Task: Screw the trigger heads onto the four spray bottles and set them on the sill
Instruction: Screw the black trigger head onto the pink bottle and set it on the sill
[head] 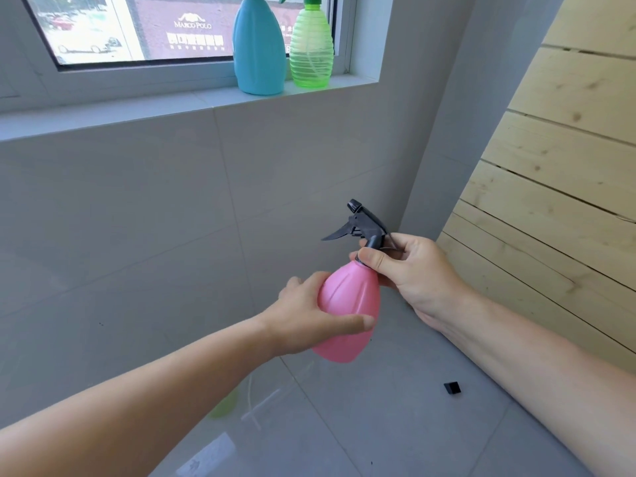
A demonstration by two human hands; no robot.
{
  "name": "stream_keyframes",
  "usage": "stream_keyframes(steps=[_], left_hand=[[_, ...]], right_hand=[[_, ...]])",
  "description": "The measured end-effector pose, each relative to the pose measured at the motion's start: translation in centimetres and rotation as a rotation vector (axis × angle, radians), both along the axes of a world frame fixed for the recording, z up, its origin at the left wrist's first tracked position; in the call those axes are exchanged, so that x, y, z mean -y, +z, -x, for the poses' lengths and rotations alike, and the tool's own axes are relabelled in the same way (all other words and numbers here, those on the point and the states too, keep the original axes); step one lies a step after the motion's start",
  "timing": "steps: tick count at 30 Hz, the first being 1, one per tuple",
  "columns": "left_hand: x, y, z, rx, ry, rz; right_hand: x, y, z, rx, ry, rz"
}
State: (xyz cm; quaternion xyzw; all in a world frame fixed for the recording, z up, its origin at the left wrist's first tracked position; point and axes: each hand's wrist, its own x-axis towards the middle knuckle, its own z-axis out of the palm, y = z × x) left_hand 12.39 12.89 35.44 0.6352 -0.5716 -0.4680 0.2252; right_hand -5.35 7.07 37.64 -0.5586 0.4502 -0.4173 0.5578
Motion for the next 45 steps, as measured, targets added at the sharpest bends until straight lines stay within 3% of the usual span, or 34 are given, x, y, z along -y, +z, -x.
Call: stream_keyframes(steps=[2, 4, 10, 16, 22, 26, 37, 45], left_hand=[[0.0, 0.0, -0.4, -0.28, -0.059, -0.125], [-0.1, 0.1, -1.0, -0.388, -0.111, -0.17], [0.3, 0.0, -0.4, -0.212, 0.0, 0.075], [0.7, 0.7, -1.1, -0.143, 0.086, 0.158], [2.2, 4.2, -3.7, -0.281, 0.277, 0.287], [3.4, 7.6, -5.5, -0.37, 0.29, 0.349], [9.4, 18.0, -14.8, -0.197, 0.466, 0.598], [12.0, 17.9, -19.0, -0.151, 0.607, 0.609]], right_hand=[[0.1, 0.1, 0.2, 0.013, 0.025, 0.007], [0.0, 0.0, 0.2, 0.011, 0.057, 0.002], [0.7, 0.2, -0.1, -0.038, 0.004, 0.115], [1.2, 0.3, -0.1, -0.08, 0.02, 0.124], [1.0, 0.9, -2.5, -0.145, 0.177, 0.093], [2.4, 4.0, -5.7, -0.161, 0.232, 0.223], [10.5, 13.1, -17.2, -0.198, 0.173, 0.503], [12.9, 13.7, -23.1, -0.218, 0.088, 0.537]])
